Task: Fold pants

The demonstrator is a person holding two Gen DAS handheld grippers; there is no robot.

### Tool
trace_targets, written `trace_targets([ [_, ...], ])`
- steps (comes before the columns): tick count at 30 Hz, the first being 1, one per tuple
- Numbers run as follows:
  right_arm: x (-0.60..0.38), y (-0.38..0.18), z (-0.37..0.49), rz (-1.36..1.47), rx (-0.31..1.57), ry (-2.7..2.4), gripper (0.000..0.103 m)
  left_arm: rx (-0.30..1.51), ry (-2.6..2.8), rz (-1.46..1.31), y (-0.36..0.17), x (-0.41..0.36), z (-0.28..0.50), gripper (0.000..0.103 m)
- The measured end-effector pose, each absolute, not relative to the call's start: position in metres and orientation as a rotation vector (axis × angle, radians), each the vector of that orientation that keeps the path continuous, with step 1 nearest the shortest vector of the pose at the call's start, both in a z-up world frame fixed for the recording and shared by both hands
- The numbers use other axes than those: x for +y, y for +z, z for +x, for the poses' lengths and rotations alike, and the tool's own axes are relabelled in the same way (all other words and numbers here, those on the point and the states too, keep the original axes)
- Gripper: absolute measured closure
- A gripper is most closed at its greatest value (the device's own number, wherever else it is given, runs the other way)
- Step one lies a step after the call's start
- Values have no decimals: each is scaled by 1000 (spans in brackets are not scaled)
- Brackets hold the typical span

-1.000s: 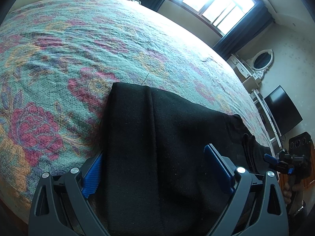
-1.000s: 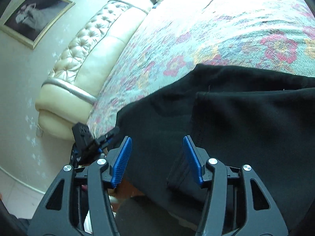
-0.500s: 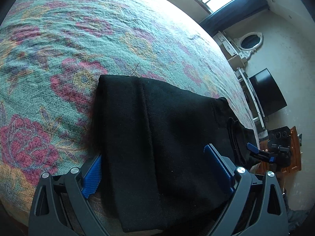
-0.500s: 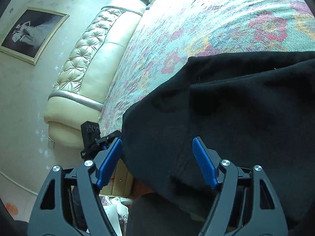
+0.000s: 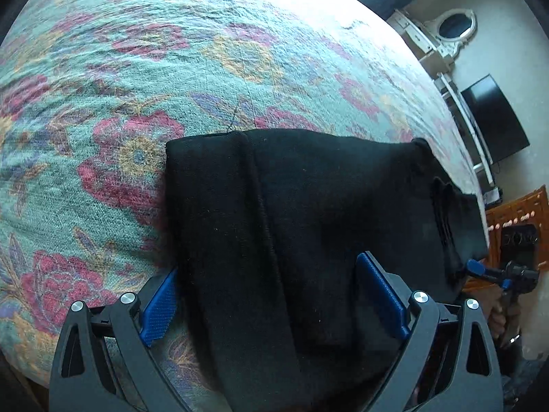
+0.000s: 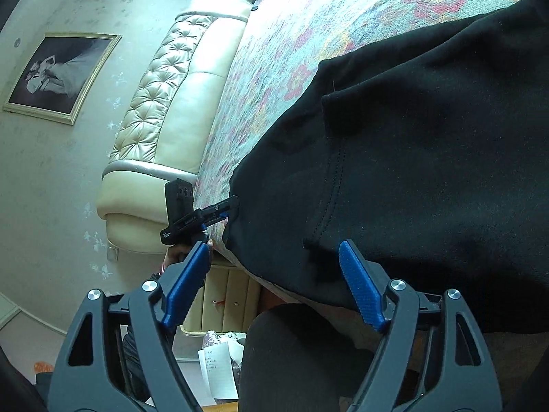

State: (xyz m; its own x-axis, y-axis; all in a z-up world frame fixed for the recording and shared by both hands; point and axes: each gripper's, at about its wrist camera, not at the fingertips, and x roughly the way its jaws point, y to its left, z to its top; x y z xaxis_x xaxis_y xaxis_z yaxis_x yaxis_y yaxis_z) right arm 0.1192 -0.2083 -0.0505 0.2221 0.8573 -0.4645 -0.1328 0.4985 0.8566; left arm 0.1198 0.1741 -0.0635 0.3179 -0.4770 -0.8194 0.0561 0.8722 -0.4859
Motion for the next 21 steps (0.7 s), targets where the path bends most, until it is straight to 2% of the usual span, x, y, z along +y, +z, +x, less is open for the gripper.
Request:
trace_targets([
  [4,-205,-52,118,747,1150,781,25,1114,-473,-791,-72,197,122,10],
  [8,-204,-45,116,667,1132,742,25,1102,-459,-687,-69,182,122,11],
  [9,-204,-43,115,641,1127,726,25,1098,-448,-672,-68,180,121,16],
  [10,-203,-40,115,623,1122,716,25,1105,-411,-646,-67,179,121,47],
  [11,-202,-39,115,607,1119,708,25,1122,-366,-630,-70,180,121,72],
  [14,-199,-31,113,521,1107,663,25,1117,-369,-709,-77,186,118,77],
  [17,-197,-22,112,436,1093,617,25,1106,-354,-655,-70,176,117,84],
  [21,-199,-14,109,316,1060,557,25,1079,-323,-628,-55,161,124,89],
])
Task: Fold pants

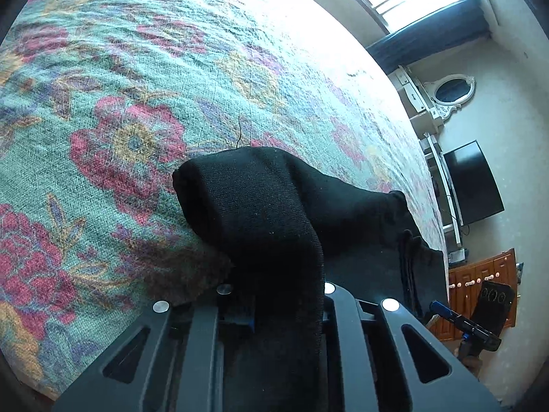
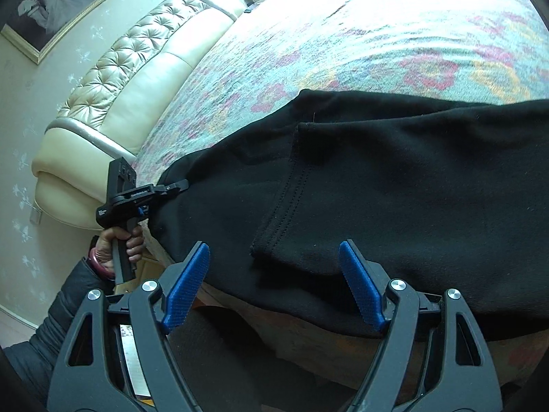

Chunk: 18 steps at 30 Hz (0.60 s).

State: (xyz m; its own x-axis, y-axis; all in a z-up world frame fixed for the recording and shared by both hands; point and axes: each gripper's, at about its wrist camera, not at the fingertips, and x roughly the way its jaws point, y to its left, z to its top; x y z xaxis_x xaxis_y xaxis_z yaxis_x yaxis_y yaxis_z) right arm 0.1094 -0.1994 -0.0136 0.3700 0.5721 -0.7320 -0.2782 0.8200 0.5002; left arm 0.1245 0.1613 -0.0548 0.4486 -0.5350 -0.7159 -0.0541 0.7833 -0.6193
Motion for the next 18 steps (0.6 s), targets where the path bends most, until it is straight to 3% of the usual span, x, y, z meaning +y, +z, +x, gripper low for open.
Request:
trace_targets([
  [6,-207,-1,101,180,1002,497,25,998,-367,-665,-9,138,119,89],
  [18,-282,13,96,304,945,437,24,951,-520,-546,79,-11,126,89],
])
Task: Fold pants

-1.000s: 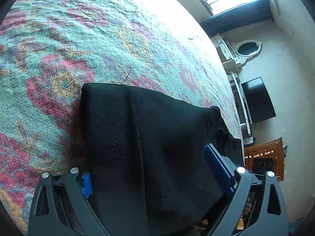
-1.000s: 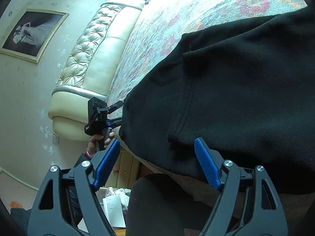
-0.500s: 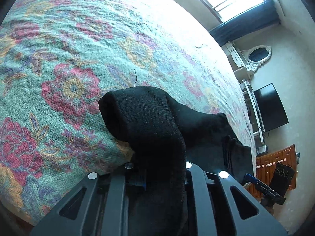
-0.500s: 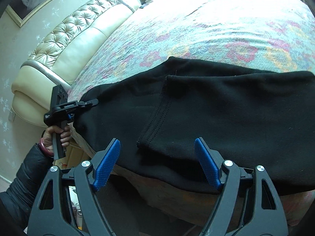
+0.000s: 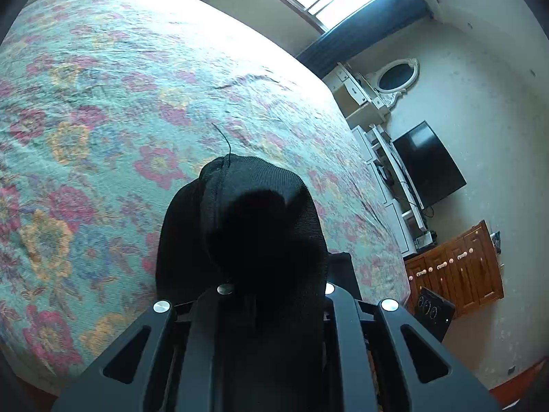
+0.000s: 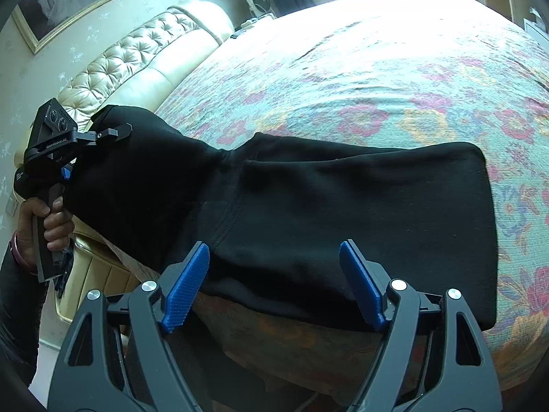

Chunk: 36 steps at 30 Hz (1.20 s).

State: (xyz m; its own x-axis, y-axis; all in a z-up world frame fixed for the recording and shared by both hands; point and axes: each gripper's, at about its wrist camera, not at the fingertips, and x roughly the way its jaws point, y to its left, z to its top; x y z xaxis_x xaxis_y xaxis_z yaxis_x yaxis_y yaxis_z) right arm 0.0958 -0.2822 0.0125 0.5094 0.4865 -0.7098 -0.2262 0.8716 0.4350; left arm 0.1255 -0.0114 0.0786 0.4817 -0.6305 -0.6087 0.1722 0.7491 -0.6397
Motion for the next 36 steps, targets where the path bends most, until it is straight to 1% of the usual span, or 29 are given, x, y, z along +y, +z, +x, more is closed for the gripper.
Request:
trace_targets([
  [5,-327,15,101,402,916,373,24,1014,-523,-449,72,-95,137,89],
  [9,-362,11,101,494,897,322,24,1077,-488,-377,47,-156,144,89],
  [11,-378,6,101,543,892,303,24,1106,-453,-326,34,-185,145,87],
  [12,-385,4,101,565,890,291,24,1116,-440,-286,30,-201,145,85],
  [13,-392,2,101,584,888,283,24,1123,-426,-245,26,-216,145,79],
  [14,-400,-1,101,607,887,278,24,1126,-427,-226,23,-231,145,70],
  [17,-420,-9,101,683,878,260,24,1154,-531,-278,16,-266,142,55],
  [20,-437,-12,98,759,862,259,24,1155,-569,-330,19,-288,139,53],
  [22,-445,-11,96,818,836,302,24,1117,-589,-345,29,-287,135,53],
  [24,-442,-8,99,862,825,375,24,1076,-583,-353,40,-272,131,46],
  [25,-438,-8,102,878,832,424,24,1053,-576,-360,45,-261,128,36],
  [26,-431,-8,106,889,850,477,24,1027,-571,-364,49,-248,125,34],
  [28,-416,-16,114,901,906,537,24,985,-538,-346,55,-220,120,34],
  [30,-404,-27,121,872,984,494,24,956,-471,-318,55,-187,115,34],
  [34,-388,-48,130,803,1084,413,24,951,-369,-358,37,-119,102,30],
  [35,-383,-49,132,779,1088,411,22,968,-355,-384,28,-105,100,30],
  [36,-377,-47,134,759,1088,420,15,986,-339,-411,19,-93,98,30],
])
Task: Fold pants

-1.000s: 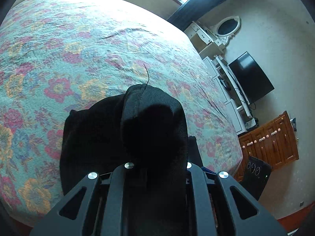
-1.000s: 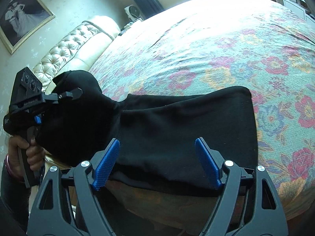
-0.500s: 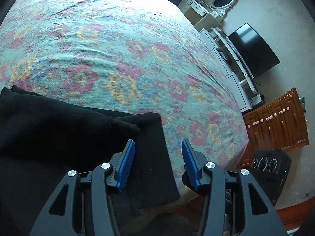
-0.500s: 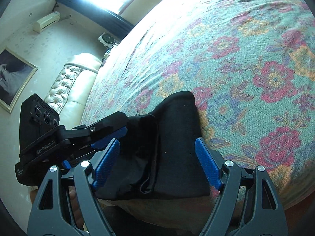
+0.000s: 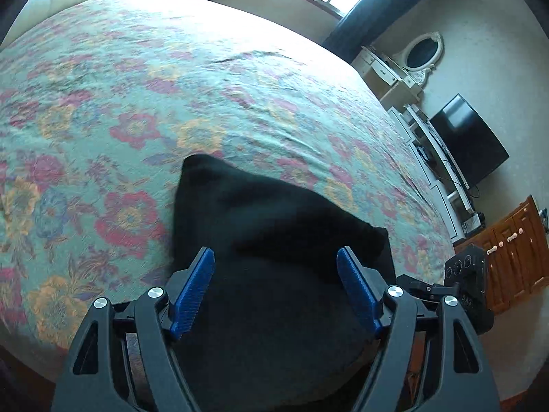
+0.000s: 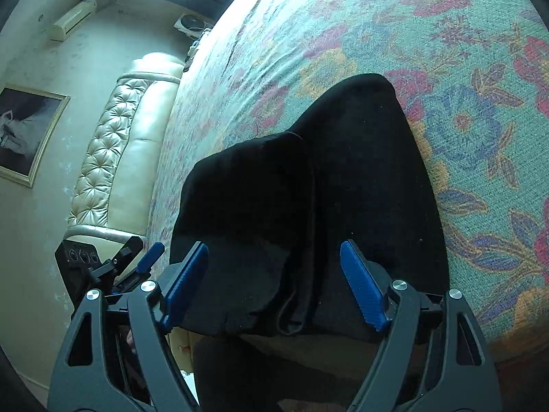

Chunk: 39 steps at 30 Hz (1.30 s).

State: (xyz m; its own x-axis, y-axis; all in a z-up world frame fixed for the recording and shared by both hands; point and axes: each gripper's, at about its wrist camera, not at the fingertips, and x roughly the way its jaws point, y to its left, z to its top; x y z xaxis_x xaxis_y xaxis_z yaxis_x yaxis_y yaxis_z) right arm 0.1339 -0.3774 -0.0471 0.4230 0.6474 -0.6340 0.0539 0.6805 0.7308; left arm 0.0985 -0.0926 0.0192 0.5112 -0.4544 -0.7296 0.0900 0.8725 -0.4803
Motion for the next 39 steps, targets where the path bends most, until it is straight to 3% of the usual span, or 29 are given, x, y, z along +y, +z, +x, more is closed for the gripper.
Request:
trace_targets([
  [8,-337,-39,142,613,1156,502,16,1018,-285,-542,-27,-44,93,30],
  [10,-328,-44,147,595,1181,510,28,1015,-299,-543,-28,-44,94,30],
  [11,-325,-46,150,585,1188,510,49,1014,-305,-539,-28,-45,94,30],
  [12,-323,-49,152,591,1196,515,79,1013,-314,-534,-28,-47,94,30],
  [13,-323,-49,154,603,1196,532,89,1012,-323,-531,-28,-48,94,30],
  [22,-365,-4,145,505,1076,528,93,967,-397,-564,-17,-55,94,30],
  [31,-406,-44,147,535,1131,426,96,991,-467,-506,-27,-91,92,29],
  [39,-422,-40,145,511,1115,379,98,987,-475,-500,-28,-99,89,29],
])
